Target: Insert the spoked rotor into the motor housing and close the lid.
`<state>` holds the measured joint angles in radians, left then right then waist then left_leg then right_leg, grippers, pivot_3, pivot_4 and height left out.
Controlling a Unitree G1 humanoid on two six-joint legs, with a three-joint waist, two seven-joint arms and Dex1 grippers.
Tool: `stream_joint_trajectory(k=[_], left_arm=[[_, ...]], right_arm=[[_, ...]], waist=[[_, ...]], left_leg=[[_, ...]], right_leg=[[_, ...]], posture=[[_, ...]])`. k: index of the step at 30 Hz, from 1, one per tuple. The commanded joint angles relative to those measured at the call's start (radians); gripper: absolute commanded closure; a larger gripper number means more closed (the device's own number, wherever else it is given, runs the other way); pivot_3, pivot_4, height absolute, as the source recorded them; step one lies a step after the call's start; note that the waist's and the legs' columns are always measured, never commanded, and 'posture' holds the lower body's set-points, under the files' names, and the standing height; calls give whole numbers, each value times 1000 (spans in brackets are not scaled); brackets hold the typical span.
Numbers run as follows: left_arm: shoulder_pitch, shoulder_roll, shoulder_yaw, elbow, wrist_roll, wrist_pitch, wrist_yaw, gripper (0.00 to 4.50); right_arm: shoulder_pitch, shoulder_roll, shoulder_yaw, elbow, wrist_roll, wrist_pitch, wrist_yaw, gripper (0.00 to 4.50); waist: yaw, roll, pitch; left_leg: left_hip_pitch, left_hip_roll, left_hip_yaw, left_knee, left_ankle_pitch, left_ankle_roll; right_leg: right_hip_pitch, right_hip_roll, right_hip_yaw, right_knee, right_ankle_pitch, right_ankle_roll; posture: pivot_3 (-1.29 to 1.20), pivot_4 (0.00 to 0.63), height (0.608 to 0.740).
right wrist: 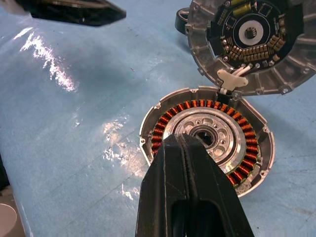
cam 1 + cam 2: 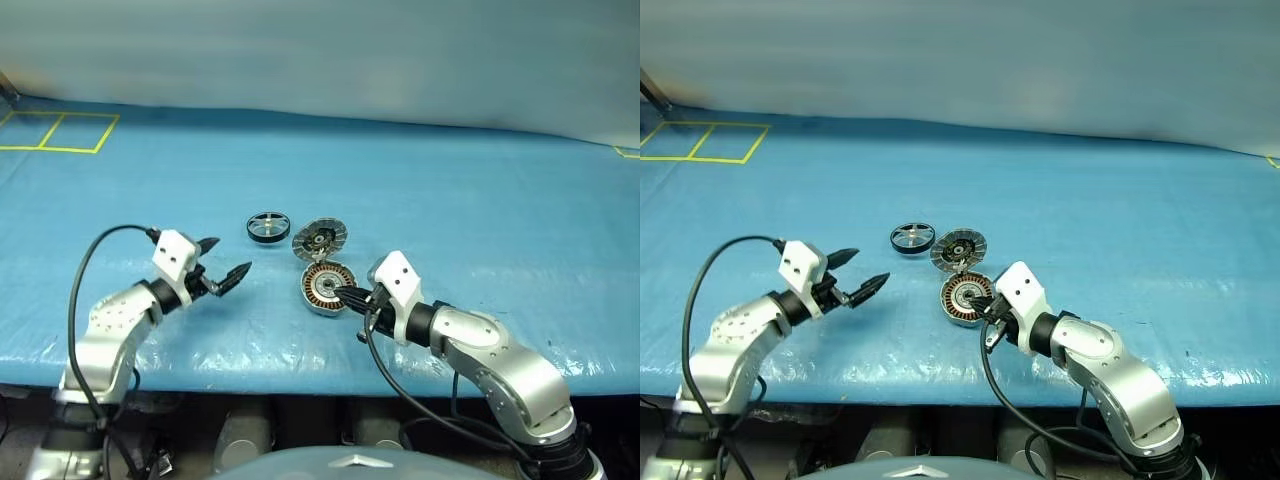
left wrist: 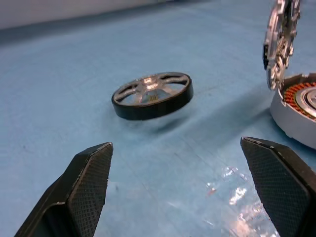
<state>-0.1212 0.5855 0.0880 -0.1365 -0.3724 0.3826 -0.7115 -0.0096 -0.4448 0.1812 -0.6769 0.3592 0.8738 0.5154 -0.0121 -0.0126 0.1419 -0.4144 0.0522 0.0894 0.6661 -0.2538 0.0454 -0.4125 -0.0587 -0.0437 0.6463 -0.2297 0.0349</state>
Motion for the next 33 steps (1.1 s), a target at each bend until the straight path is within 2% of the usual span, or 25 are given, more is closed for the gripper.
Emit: stream_joint_trajectory(k=[1,5,10,13,15,21,26,33], left_arm=[[-125,43,-12,91,-4,31,-74,0],[-275,51,-68,217,22,65,-135,0],[-374,34,-125,335,73,39,-175,0],[-427,12,-146,404,96,35,-184,565],[-459,-5,-159,442,108,32,-193,1179],[-548,-47,-200,547,152,27,-221,1179],[-626,-71,-241,677,231,-73,-234,1179],[-683,-111,-262,797,288,-109,-246,1179]], right_arm=[[10,18,-19,-17,2,-37,-29,4476],[27,34,-8,-15,-6,-51,-62,4476],[44,46,5,-18,-13,-59,-93,4476],[49,50,9,-18,-19,-62,-105,4500],[47,53,12,-16,-21,-62,-110,4500],[35,52,18,-8,-31,-63,-115,4500],[28,59,21,-3,-37,-62,-117,4500],[33,66,25,-5,-39,-63,-127,4500]], waist=[[1,0,0],[3,0,0],[0,-1,0],[2,-1,1],[3,-2,1],[3,-2,1],[2,-2,1],[2,-2,1]], left_leg=[[0,0,0,0,0,0],[-1,-1,-1,0,0,0],[-1,-6,-1,-1,0,1],[-2,-6,-1,-1,0,1],[-2,-7,-1,0,0,1],[-2,-7,-2,1,-1,1],[-2,-8,-2,1,-1,1],[-3,-8,-2,2,-1,2]], right_leg=[[0,0,0,0,0,0],[0,1,1,-1,3,5],[0,0,2,-1,4,5],[0,0,2,-1,3,5],[0,0,2,-1,3,5],[0,0,2,-1,4,7],[0,1,2,0,4,7],[0,1,2,-1,4,7]], posture=[[0,150,740],[0,150,740],[0,150,740],[0,150,740],[0,150,740],[0,150,740],[0,150,740],[0,150,740]])
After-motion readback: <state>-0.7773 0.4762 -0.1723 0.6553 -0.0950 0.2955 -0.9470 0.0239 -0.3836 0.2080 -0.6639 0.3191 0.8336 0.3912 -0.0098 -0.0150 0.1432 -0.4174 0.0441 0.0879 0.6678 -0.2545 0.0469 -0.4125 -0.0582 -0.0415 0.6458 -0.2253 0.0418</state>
